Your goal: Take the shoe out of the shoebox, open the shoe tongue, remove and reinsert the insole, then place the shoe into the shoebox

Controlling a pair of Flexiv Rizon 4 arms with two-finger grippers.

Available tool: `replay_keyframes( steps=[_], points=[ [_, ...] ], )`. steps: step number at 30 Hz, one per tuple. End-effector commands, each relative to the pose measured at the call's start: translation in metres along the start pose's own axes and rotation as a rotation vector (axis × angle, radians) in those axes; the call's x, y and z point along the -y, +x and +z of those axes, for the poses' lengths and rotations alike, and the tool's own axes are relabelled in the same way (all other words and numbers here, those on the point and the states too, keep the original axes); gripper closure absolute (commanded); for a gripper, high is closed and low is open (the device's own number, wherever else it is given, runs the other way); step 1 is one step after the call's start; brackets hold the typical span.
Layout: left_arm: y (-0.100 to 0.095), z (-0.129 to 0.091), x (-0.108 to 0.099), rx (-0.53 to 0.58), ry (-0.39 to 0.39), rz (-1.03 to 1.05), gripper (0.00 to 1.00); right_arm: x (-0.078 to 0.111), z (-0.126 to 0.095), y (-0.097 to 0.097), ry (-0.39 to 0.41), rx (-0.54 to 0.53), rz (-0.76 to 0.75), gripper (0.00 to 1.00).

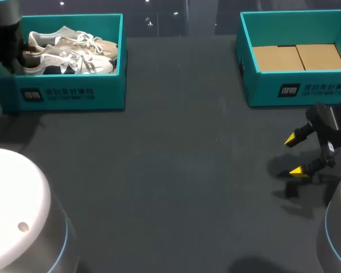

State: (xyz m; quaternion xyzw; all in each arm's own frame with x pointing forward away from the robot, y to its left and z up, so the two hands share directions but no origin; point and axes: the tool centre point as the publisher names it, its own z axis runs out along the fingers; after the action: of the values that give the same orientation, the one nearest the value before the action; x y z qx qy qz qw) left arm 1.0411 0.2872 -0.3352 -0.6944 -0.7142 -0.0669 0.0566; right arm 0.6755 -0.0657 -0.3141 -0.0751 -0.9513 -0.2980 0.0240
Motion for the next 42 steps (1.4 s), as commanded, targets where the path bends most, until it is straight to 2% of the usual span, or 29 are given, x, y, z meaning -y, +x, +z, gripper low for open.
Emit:
replay_keyframes(
  steps=[1, 12, 25, 32, 42],
  points=[
    [0.004, -0.008, -0.008, 0.001, 0.014, -0.002, 1.00, 0.000, 0.000, 0.001, 0.001, 0.001, 0.000, 0.00],
    [0.014, -0.020, -0.015, 0.015, 0.030, -0.013, 1.00, 0.000, 0.000, 0.001, 0.001, 0.001, 0.000, 0.00],
    [0.020, -0.052, -0.015, 0.055, 0.027, -0.006, 1.00, 0.000, 0.000, 0.001, 0.001, 0.001, 0.000, 0.00],
    [0.025, -0.081, -0.013, 0.051, 0.007, 0.006, 1.00, 0.000, 0.000, 0.001, 0.001, 0.001, 0.000, 0.00],
    [0.034, -0.139, -0.005, 0.048, -0.011, 0.040, 1.00, 0.000, 0.000, 0.001, 0.001, 0.001, 0.000, 0.00]
  ],
)
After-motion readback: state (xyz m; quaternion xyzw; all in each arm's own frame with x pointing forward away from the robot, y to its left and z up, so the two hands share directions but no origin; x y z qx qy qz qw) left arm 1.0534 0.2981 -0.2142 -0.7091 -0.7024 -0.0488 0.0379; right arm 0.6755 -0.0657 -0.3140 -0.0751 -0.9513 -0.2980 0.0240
